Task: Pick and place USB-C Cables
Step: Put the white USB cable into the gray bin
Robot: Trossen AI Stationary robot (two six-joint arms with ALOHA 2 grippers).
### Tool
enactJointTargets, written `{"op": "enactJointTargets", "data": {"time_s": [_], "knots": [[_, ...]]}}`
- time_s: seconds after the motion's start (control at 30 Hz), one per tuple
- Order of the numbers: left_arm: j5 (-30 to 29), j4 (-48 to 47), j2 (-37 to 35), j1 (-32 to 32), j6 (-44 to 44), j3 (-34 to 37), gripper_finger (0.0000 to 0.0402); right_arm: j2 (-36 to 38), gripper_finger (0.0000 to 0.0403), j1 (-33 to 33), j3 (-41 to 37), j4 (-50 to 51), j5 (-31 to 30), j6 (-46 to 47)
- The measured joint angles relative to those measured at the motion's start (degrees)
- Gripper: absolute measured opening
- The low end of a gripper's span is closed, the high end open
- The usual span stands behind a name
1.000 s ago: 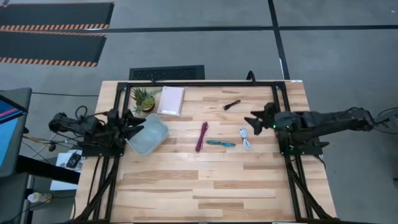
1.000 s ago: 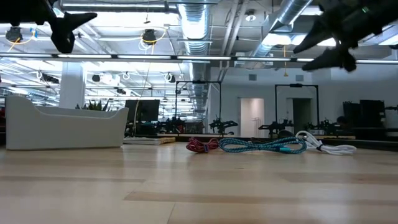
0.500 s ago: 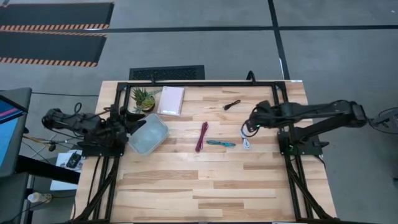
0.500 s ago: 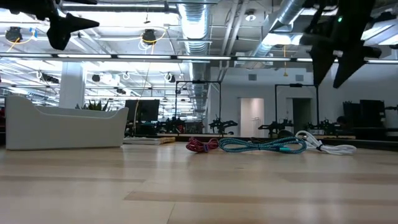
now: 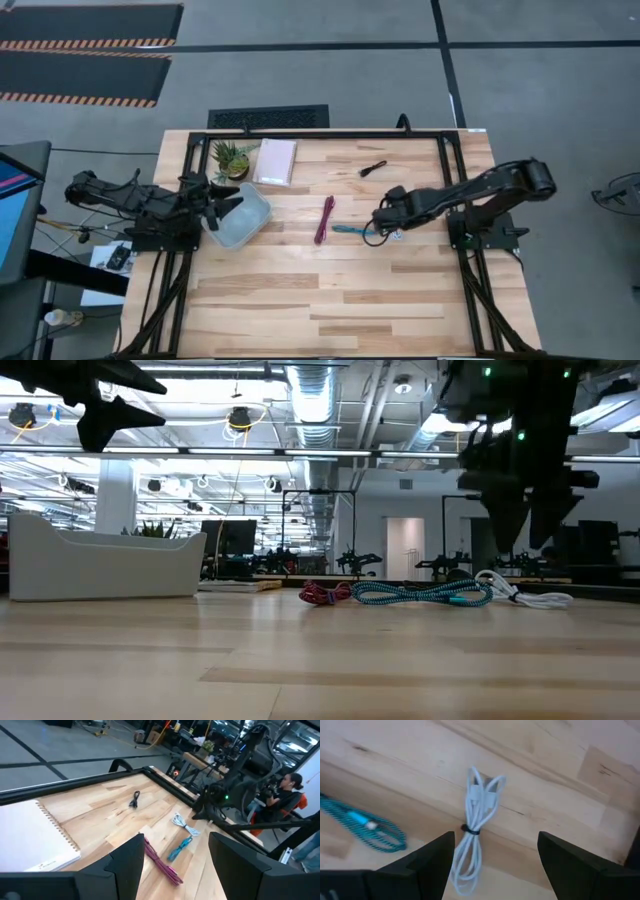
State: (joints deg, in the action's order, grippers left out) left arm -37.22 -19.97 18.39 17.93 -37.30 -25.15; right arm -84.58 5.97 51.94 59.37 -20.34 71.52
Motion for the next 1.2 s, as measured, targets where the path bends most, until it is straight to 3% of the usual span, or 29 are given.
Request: {"op": "enactJointTargets", "data": {"time_s": [0.33,0.6,0.77,0.97,1.2], "knots": [[-0.1,-0.1,0.0,0.0,0.6,0.0,0.0212,-6.5,0.0311,-3.3,-1.0,-4.8,1.6,-2.5],[-0.1,-0.1,0.0,0.0,0.8,0.0,0.0212,-1.3,0.0311,-6.5,-13.7,-22.8,9.0,-4.8],[-0.1,-0.2,0.0,0.0,0.8,0.0,0.0212,0.4,0.0303,-6.5,-16.3,-23.6,9.1,-4.1],[-0.2,-0.4,0.0,0.0,0.8,0.0,0.0212,0.1,0.0242,-6.5,-16.3,-24.0,9.2,-7.3],[-0.6,-0.4,0.0,0.0,0.8,0.0,0.0212,0.0,0.0107,-6.5,-16.4,-24.3,8.4,-9.1]]}}
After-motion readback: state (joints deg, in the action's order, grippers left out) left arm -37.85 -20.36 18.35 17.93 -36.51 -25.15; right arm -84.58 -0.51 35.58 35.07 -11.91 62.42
